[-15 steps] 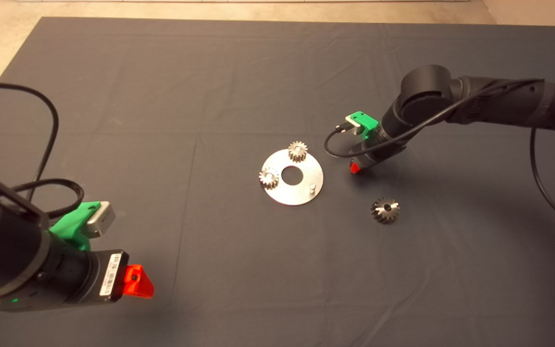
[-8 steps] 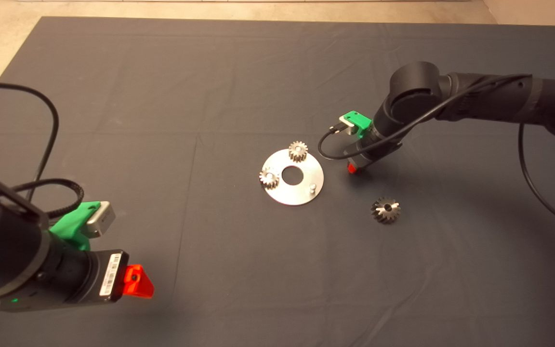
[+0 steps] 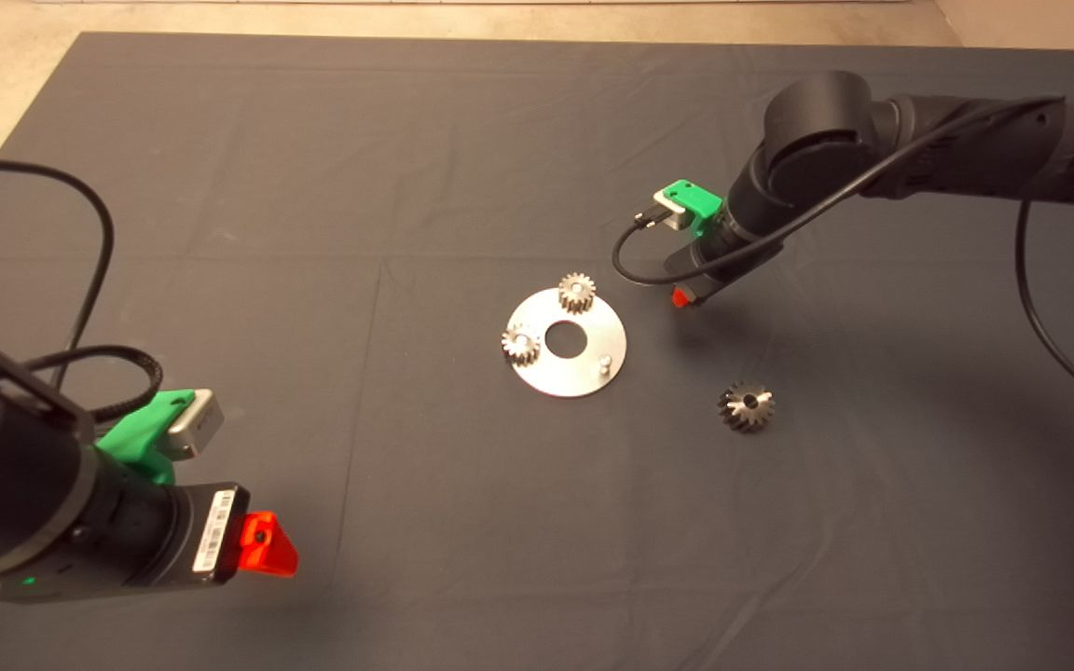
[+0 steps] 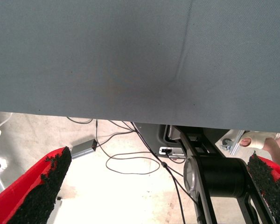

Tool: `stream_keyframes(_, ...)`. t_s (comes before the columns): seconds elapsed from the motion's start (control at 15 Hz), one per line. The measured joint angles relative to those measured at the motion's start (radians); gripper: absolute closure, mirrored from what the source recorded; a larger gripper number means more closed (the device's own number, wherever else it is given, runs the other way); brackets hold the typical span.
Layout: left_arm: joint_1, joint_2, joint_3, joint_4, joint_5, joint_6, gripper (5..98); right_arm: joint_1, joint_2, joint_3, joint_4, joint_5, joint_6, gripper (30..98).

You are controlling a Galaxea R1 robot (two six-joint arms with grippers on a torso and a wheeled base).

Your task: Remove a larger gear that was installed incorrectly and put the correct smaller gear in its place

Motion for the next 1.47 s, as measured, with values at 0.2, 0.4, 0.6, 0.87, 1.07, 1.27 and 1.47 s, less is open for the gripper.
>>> stream_keyframes(0.2, 0.000, 0.000, 0.000, 0.000, 0.000, 0.000, 5.9, 0.000, 0.034, 0.000, 0.004, 0.001, 0.009, 89.0)
stream_keyframes(0.4, 0.000, 0.000, 0.000, 0.000, 0.000, 0.000, 5.9, 0.000, 0.059, 0.001, 0.008, 0.002, 0.015, 89.1)
stream_keyframes(0.6, 0.000, 0.000, 0.000, 0.000, 0.000, 0.000, 5.9, 0.000, 0.071, 0.001, 0.018, 0.002, 0.031, 89.1)
stream_keyframes(0.87, 0.000, 0.000, 0.000, 0.000, 0.000, 0.000, 5.9, 0.000, 0.088, 0.001, 0.026, 0.000, 0.033, 89.1)
stream_keyframes(1.07, 0.000, 0.000, 0.000, 0.000, 0.000, 0.000, 5.9, -0.001, 0.109, 0.001, 0.027, 0.003, 0.034, 89.0)
stream_keyframes(1.27, 0.000, 0.000, 0.000, 0.000, 0.000, 0.000, 5.9, -0.005, 0.120, 0.001, 0.027, 0.000, 0.046, 89.1)
stream_keyframes(1.47, 0.000, 0.000, 0.000, -0.001, 0.000, 0.000, 5.9, -0.005, 0.136, 0.001, 0.028, 0.002, 0.048, 89.1)
